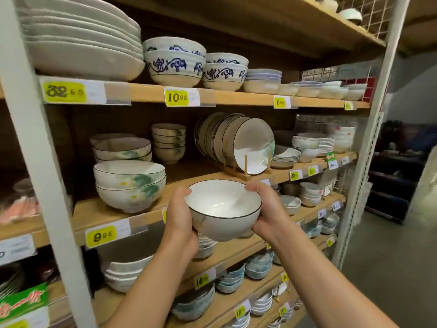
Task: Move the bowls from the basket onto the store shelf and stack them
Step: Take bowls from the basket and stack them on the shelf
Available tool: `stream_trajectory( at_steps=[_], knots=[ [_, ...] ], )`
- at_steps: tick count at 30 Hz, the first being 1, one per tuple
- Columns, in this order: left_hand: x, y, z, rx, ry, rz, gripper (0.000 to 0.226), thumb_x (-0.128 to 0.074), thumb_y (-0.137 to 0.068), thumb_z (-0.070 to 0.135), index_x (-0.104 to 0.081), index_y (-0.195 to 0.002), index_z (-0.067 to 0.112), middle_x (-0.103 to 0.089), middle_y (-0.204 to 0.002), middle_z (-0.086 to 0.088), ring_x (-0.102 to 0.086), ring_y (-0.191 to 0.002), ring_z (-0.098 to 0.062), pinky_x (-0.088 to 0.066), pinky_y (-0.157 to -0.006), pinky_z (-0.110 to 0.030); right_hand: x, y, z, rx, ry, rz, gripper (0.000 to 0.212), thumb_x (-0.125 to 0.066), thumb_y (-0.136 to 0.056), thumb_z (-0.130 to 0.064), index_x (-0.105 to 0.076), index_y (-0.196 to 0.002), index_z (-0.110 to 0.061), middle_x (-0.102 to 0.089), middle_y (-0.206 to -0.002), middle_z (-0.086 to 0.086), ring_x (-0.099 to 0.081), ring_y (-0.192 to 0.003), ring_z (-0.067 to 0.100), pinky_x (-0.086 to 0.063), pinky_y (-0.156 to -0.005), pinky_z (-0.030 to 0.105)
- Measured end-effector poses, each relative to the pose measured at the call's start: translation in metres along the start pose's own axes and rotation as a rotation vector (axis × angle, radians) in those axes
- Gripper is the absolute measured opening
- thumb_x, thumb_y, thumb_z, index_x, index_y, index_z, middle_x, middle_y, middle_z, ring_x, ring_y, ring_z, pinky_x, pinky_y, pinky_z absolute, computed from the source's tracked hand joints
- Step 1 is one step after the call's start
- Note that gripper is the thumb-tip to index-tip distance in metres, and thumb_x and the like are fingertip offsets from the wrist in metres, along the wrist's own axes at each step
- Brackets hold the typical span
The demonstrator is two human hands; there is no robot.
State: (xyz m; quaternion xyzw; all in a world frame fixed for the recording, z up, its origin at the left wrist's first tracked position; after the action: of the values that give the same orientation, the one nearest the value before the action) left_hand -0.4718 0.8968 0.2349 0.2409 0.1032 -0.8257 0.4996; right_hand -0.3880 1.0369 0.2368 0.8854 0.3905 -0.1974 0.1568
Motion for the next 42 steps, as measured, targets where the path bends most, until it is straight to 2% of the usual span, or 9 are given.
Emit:
stream_trajectory(
  at_steps=[7, 11, 18, 22, 28, 31, 34, 39, 42],
  knots=[
    [-0.021, -0.091, 0.012, -0.046, -0.031, 0.015, 0.034, -0.046, -0.084, 0.028, -0.070, -0.106, 0.019, -0.075, -0.097, -0.009, -0.066, -0.094, -0.031, -0.056, -0.064, -0.034, -0.021, -0.091, -0.021, 0.029, 0.023, -0.052, 0.036, -0.046, -0.081, -0.012, -0.071, -0.106, -0.011, -0.071, -0.107, 0.015, -0.063, -0.098, 0.036, -0.056, -0.075, 0.042],
    [-0.023, -0.125, 0.009, -0.042, -0.052, 0.075, 0.031, -0.045, -0.083, 0.025, -0.069, -0.103, 0.017, -0.073, -0.099, -0.012, -0.065, -0.097, -0.034, -0.053, -0.087, -0.049, -0.026, -0.134, -0.020, -0.003, 0.011, -0.069, 0.039, -0.044, -0.082, -0.010, -0.067, -0.113, -0.007, -0.067, -0.114, 0.019, -0.061, -0.104, 0.039, -0.056, -0.078, 0.043],
    [-0.022, -0.171, 0.005, -0.074, -0.072, 0.224, 0.033, -0.045, -0.085, 0.025, -0.066, -0.107, 0.013, -0.071, -0.101, -0.010, -0.064, -0.096, -0.027, -0.053, -0.080, -0.039, -0.041, -0.198, -0.011, -0.092, 0.001, -0.157, 0.036, -0.042, -0.084, -0.008, -0.065, -0.112, -0.004, -0.067, -0.110, 0.021, -0.063, -0.099, 0.038, -0.055, -0.072, 0.040],
    [-0.015, -0.186, 0.003, -0.076, -0.073, 0.323, 0.023, -0.045, -0.081, 0.021, -0.067, -0.081, 0.012, -0.075, -0.076, -0.003, -0.065, -0.084, -0.024, -0.050, -0.068, -0.032, -0.052, -0.222, -0.004, -0.156, 0.008, -0.228, 0.045, -0.043, -0.083, -0.005, -0.056, -0.125, 0.004, -0.064, -0.118, 0.026, -0.061, -0.107, 0.041, -0.054, -0.079, 0.042],
    [-0.011, -0.173, 0.000, -0.216, 0.003, 0.361, 0.030, -0.043, -0.090, 0.018, -0.061, -0.066, 0.020, -0.067, -0.062, 0.007, -0.061, -0.072, -0.011, -0.048, -0.071, -0.030, -0.059, -0.250, 0.002, -0.217, 0.036, -0.325, 0.050, -0.040, -0.079, -0.006, -0.056, -0.125, 0.008, -0.065, -0.116, 0.027, -0.062, -0.109, 0.040, -0.052, -0.090, 0.044],
    [-0.021, -0.159, -0.023, -0.264, -0.040, 0.328, 0.029, -0.051, -0.086, 0.029, -0.070, -0.108, 0.026, -0.071, -0.105, 0.011, -0.063, -0.102, -0.004, -0.046, -0.095, -0.032, -0.056, -0.257, 0.008, -0.215, 0.026, -0.352, 0.047, -0.042, -0.081, -0.009, -0.059, -0.123, 0.004, -0.067, -0.113, 0.024, -0.062, -0.110, 0.039, -0.047, -0.099, 0.049],
    [-0.036, -0.154, -0.031, -0.278, -0.150, 0.359, 0.080, -0.061, -0.065, 0.041, -0.042, -0.141, 0.031, -0.059, -0.132, 0.006, -0.055, -0.120, -0.014, -0.041, -0.106, -0.038, -0.052, -0.252, 0.012, -0.177, 0.024, -0.348, 0.032, -0.047, -0.084, -0.012, -0.066, -0.109, -0.005, -0.073, -0.100, 0.018, -0.067, -0.097, 0.034, -0.054, -0.088, 0.044],
    [-0.024, -0.168, -0.006, -0.314, -0.164, 0.508, 0.044, -0.044, -0.076, 0.002, -0.061, -0.115, 0.012, -0.069, -0.109, -0.010, -0.060, -0.107, -0.030, -0.049, -0.089, -0.039, -0.049, -0.245, 0.009, -0.051, 0.157, -0.453, 0.022, -0.049, -0.087, -0.017, -0.065, -0.102, -0.020, -0.072, -0.098, 0.003, -0.066, -0.096, 0.019, -0.053, -0.084, 0.036],
    [-0.012, -0.173, 0.005, -0.234, -0.160, 0.478, 0.055, -0.041, -0.062, 0.001, -0.066, -0.111, 0.004, -0.072, -0.107, -0.014, -0.062, -0.106, -0.033, -0.052, -0.088, -0.040, -0.061, -0.255, -0.001, -0.154, 0.175, -0.480, 0.014, -0.052, -0.084, -0.014, -0.065, -0.082, -0.015, -0.069, -0.081, 0.004, -0.063, -0.089, 0.022, -0.050, -0.082, 0.037]
  ],
)
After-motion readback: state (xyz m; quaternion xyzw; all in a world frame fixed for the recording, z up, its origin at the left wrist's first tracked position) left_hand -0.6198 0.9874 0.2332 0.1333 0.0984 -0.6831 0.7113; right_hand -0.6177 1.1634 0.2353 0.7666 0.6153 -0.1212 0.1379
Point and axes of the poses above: each hand's wrist, its own y-axis away from the middle knuckle, its own x-axis out of the back of the hand, z = x × y, the point moved 6 cm from there along -y, towards the middle knuckle
